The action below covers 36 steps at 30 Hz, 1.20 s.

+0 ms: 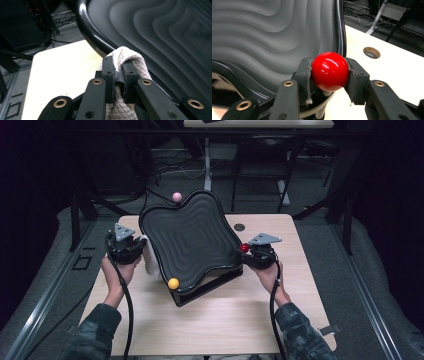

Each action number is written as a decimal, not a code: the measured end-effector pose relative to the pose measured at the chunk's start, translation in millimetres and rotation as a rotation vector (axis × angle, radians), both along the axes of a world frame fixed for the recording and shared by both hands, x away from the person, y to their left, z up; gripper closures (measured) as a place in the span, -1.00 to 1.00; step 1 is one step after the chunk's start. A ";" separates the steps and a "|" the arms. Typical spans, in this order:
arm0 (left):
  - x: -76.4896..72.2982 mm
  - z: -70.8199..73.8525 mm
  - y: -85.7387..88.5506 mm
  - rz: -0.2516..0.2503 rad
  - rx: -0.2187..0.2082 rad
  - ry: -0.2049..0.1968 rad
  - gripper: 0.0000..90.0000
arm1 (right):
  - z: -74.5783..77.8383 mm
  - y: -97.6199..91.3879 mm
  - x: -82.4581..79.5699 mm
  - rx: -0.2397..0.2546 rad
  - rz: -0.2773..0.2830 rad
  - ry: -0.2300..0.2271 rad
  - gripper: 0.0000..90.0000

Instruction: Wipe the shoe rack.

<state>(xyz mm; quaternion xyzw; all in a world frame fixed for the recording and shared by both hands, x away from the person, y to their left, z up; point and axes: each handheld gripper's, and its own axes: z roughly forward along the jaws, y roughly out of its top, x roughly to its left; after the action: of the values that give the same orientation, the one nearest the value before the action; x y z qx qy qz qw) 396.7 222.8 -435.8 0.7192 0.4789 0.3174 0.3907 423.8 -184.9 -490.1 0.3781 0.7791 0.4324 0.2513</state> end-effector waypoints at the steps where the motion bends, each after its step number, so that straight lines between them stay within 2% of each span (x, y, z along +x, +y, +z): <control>1: -1.6 -1.5 -1.1 -0.005 -0.005 -0.002 0.85 | 0.2 0.2 -0.3 -0.005 -0.006 -0.002 0.33; 22: -33.4 -27.6 -14.4 -0.082 -0.042 0.013 0.85 | -0.1 0.9 -0.5 -0.012 -0.008 -0.005 0.33; 28: -42.6 -35.8 -15.3 -0.093 -0.059 0.032 0.85 | -0.2 1.0 -0.6 -0.013 -0.008 -0.005 0.33; 36: -55.3 -44.5 -17.5 -0.114 -0.050 0.058 0.85 | -0.1 1.1 -0.6 -0.015 -0.007 -0.006 0.33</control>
<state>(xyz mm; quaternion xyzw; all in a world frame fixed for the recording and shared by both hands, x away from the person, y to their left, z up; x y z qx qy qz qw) 341.4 205.3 -480.4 0.7442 0.4561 0.2616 0.4119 423.2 -183.8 -490.2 0.3776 0.7803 0.4267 0.2579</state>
